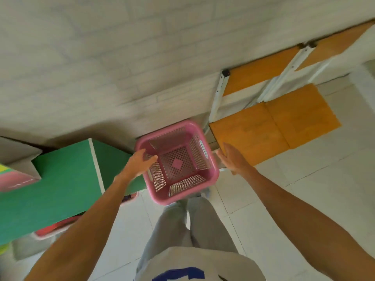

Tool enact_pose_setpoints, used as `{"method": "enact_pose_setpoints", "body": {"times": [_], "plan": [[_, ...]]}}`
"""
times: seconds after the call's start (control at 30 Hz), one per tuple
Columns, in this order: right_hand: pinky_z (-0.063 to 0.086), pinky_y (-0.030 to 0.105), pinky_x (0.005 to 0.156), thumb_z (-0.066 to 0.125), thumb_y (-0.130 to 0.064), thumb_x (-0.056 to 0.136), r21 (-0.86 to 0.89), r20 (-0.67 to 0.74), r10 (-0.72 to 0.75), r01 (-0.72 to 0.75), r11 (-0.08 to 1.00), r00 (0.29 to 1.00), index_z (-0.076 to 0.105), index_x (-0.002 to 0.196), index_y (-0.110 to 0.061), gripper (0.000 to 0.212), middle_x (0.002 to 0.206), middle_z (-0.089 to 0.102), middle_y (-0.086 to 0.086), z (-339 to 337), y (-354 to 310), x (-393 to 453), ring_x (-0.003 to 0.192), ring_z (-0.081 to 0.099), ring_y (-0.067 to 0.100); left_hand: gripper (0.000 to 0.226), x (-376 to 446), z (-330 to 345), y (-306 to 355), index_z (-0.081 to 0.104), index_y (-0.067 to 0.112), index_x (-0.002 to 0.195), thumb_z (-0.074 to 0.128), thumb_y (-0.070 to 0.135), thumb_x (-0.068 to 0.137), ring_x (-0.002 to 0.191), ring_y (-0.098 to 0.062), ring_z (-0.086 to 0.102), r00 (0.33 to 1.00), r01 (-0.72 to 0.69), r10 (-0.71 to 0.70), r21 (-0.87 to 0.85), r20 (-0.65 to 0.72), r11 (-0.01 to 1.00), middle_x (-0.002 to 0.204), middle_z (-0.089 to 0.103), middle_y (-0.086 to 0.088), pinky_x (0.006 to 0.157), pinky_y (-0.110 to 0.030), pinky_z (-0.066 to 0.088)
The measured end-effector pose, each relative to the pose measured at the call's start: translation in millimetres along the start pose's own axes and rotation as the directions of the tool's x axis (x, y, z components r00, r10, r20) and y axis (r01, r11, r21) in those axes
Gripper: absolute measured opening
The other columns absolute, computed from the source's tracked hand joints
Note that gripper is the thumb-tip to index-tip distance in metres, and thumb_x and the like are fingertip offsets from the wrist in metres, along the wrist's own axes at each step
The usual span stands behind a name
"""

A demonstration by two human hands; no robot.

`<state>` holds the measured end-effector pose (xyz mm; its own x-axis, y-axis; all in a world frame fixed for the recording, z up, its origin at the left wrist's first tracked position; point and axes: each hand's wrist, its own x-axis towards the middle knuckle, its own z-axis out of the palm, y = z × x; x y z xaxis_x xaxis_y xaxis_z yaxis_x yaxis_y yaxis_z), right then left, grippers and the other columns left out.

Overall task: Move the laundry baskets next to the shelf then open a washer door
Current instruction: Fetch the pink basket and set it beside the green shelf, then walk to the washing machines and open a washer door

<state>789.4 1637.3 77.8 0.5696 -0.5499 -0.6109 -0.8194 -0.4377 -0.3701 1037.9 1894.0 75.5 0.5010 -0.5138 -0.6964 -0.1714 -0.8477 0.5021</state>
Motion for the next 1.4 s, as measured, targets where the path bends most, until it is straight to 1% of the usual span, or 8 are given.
{"method": "enact_pose_setpoints", "body": {"times": [0.1,0.2,0.37,0.53,0.83,0.93,1.07,1.4], "plan": [[0.036,0.049,0.110,0.032,-0.056,0.099,-0.022,-0.049,0.115,-0.116,0.993,0.992,0.030,0.150,-0.011,0.069,0.153,0.036,0.016,-31,47,-22,0.139,0.037,0.035,0.078,13,-7,42,0.062,0.016,0.125,0.056,0.077,0.077,0.107,-0.027,0.066,0.995,-0.098,0.100,0.170,-0.002,0.981,0.120,0.069,-0.004,0.100,-0.044,0.050],[0.032,0.054,0.111,0.028,-0.061,0.098,0.004,-0.124,0.264,-0.266,0.964,0.956,0.026,0.153,-0.015,0.071,0.157,0.030,0.014,-71,97,-47,0.142,0.032,0.035,0.075,13,-1,116,0.043,0.010,0.146,0.053,0.061,0.091,0.133,-0.036,0.047,0.979,-0.202,0.201,0.376,0.045,0.904,0.149,0.047,-0.015,0.110,-0.047,0.038],[0.029,0.057,0.112,0.021,-0.063,0.097,0.007,-0.262,0.370,-0.381,0.924,0.892,0.025,0.152,-0.019,0.071,0.159,0.026,0.012,-145,193,-101,0.144,0.027,0.035,0.087,19,47,250,0.026,0.019,0.155,0.039,0.073,0.088,0.147,-0.033,0.027,0.931,-0.349,0.332,0.627,0.151,0.696,0.162,0.026,-0.009,0.118,-0.053,0.024],[0.027,0.058,0.112,0.014,-0.067,0.095,0.040,-0.369,0.444,-0.463,0.885,0.816,0.022,0.154,-0.023,0.074,0.162,0.019,0.007,-216,297,-172,0.146,0.023,0.034,0.083,-16,123,401,0.020,0.021,0.157,0.037,0.070,0.092,0.150,-0.031,0.020,0.851,-0.463,0.466,0.768,0.244,0.442,0.164,0.019,-0.008,0.118,-0.051,0.023],[0.020,0.060,0.113,0.020,-0.068,0.094,0.213,-0.499,0.590,-0.570,0.794,0.635,0.026,0.153,-0.022,0.074,0.161,0.022,0.008,-337,504,-301,0.146,0.021,0.035,0.085,-93,297,659,0.019,0.022,0.157,0.033,0.073,0.090,0.152,-0.030,0.014,0.652,-0.608,0.689,0.761,0.317,0.226,0.165,0.015,-0.008,0.119,-0.052,0.018],[0.026,0.059,0.111,0.022,-0.067,0.095,0.241,-0.540,0.605,-0.581,0.777,0.585,0.032,0.150,-0.021,0.073,0.158,0.029,0.009,-373,557,-328,0.144,0.027,0.035,0.084,-119,349,729,0.022,0.020,0.156,0.032,0.072,0.090,0.149,-0.030,0.021,0.541,-0.652,0.766,0.749,0.347,0.122,0.164,0.022,-0.008,0.118,-0.050,0.024],[0.031,0.060,0.109,0.026,-0.068,0.093,0.312,-0.558,0.632,-0.570,0.760,0.537,0.036,0.147,-0.020,0.073,0.153,0.036,0.011,-412,626,-347,0.139,0.035,0.036,0.081,-134,406,798,0.023,0.020,0.156,0.035,0.068,0.092,0.148,-0.030,0.024,0.451,-0.696,0.801,0.717,0.394,0.039,0.163,0.024,-0.007,0.117,-0.048,0.024],[0.029,0.057,0.112,0.028,-0.065,0.095,0.412,-0.499,0.716,-0.592,0.692,0.489,0.029,0.151,-0.019,0.073,0.157,0.030,0.013,-499,812,-310,0.142,0.032,0.035,0.075,-67,543,974,0.031,0.016,0.152,0.041,0.063,0.094,0.141,-0.029,0.035,0.361,-0.699,0.783,0.703,0.505,-0.131,0.157,0.036,-0.008,0.113,-0.045,0.029]]}}
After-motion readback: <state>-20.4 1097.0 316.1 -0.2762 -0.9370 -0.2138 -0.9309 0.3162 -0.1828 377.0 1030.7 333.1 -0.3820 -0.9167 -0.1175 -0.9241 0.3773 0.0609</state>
